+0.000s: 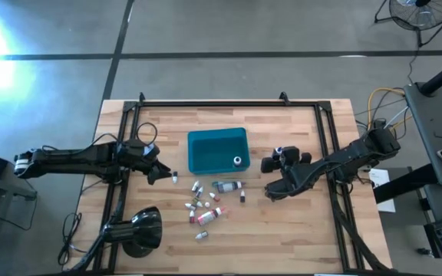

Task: Pick & Place food coloring
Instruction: Put the large blue food coloring bottle to the right of the blue bin, then put the large blue food coloring bottle into the blue bin

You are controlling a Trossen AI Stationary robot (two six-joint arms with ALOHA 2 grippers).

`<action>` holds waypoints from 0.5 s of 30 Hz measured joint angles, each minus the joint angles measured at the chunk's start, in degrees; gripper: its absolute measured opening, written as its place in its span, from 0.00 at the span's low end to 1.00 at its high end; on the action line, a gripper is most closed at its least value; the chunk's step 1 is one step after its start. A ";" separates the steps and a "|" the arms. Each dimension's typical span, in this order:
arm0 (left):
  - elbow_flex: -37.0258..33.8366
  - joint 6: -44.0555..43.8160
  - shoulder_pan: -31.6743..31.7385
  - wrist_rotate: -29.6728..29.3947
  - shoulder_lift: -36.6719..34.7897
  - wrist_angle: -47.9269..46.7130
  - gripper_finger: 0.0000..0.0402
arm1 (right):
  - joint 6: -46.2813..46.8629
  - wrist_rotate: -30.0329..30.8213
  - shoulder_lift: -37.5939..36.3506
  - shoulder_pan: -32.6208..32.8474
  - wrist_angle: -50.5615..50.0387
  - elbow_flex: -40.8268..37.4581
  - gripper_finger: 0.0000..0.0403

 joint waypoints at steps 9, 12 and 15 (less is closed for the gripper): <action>0.00 0.00 0.00 -0.01 0.00 0.02 0.44 | -0.25 -3.75 -0.02 0.00 2.59 -2.64 0.33; 0.00 0.00 0.00 0.01 0.00 0.02 0.44 | -0.71 -3.89 -0.02 -0.02 2.89 -2.56 0.32; 0.00 0.00 0.00 -0.01 0.00 0.02 0.44 | -0.80 -4.04 -0.02 -0.04 3.01 -1.75 0.31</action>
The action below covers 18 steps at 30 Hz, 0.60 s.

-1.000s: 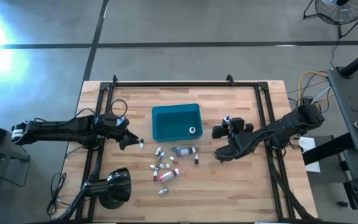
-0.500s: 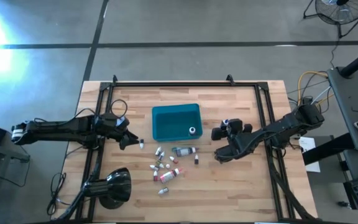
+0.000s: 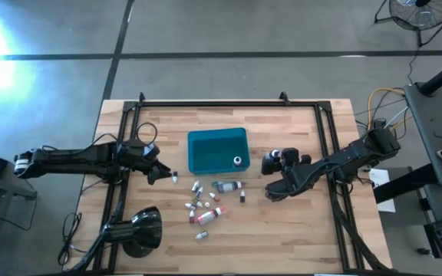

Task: Pick & Place food coloring
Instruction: Put the large blue food coloring bottle into the blue bin

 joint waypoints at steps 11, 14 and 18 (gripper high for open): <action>0.00 0.00 0.04 0.00 0.00 0.00 0.44 | -5.36 -0.02 0.00 -0.22 0.33 3.01 0.37; 0.00 0.00 0.04 0.01 0.00 0.01 0.44 | -4.10 -0.16 -0.26 -0.22 0.25 3.21 0.38; 0.00 0.00 0.04 0.02 -0.01 0.02 0.44 | -3.62 -0.20 -2.89 -0.22 0.22 3.27 0.41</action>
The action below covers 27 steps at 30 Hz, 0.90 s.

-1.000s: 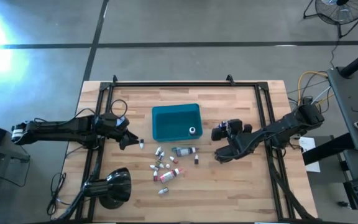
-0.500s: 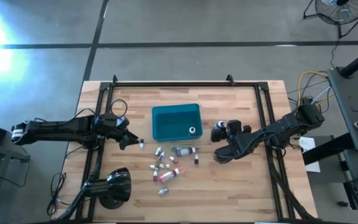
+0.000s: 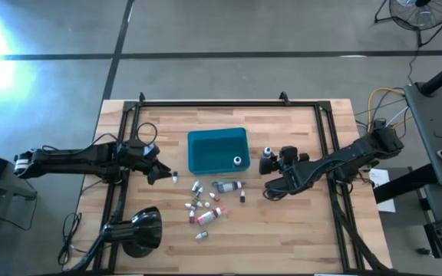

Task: Pick & Place food coloring
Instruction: Put the large blue food coloring bottle into the blue bin

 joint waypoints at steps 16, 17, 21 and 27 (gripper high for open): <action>0.00 0.00 -0.04 0.00 -0.01 0.00 0.44 | -21.23 -37.49 -17.24 -18.68 5.56 0.54 0.56; 0.00 0.00 -0.04 -0.01 0.00 0.00 0.44 | -22.35 -37.96 -16.79 -19.58 5.93 1.02 0.56; 0.00 0.00 -0.04 0.00 0.01 0.00 0.44 | -27.28 -40.08 -12.85 -22.42 6.12 4.43 0.56; 0.00 0.00 -0.04 -0.01 -0.01 0.00 0.44 | -33.66 -41.16 -2.45 -23.94 -6.37 15.02 0.56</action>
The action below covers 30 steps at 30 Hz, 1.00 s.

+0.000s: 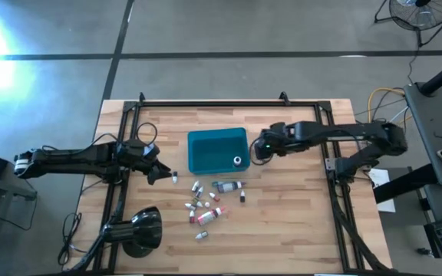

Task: Pick & Place food coloring
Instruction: Put the large blue food coloring bottle into the blue bin

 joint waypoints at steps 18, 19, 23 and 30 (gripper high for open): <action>0.00 0.00 0.00 0.00 0.01 -0.01 0.44 | -16.19 -5.73 11.40 -3.87 -5.13 7.16 0.56; 0.00 0.00 0.03 0.01 0.01 -0.01 0.44 | -17.05 -5.73 11.40 -4.33 -5.02 7.12 0.56; 0.00 0.00 0.04 0.01 0.00 -0.02 0.44 | -19.21 -6.95 11.42 -6.03 -2.75 7.12 0.56; 0.00 0.00 0.04 0.01 0.00 0.00 0.44 | -20.54 -8.23 12.31 -6.59 -2.14 6.99 0.56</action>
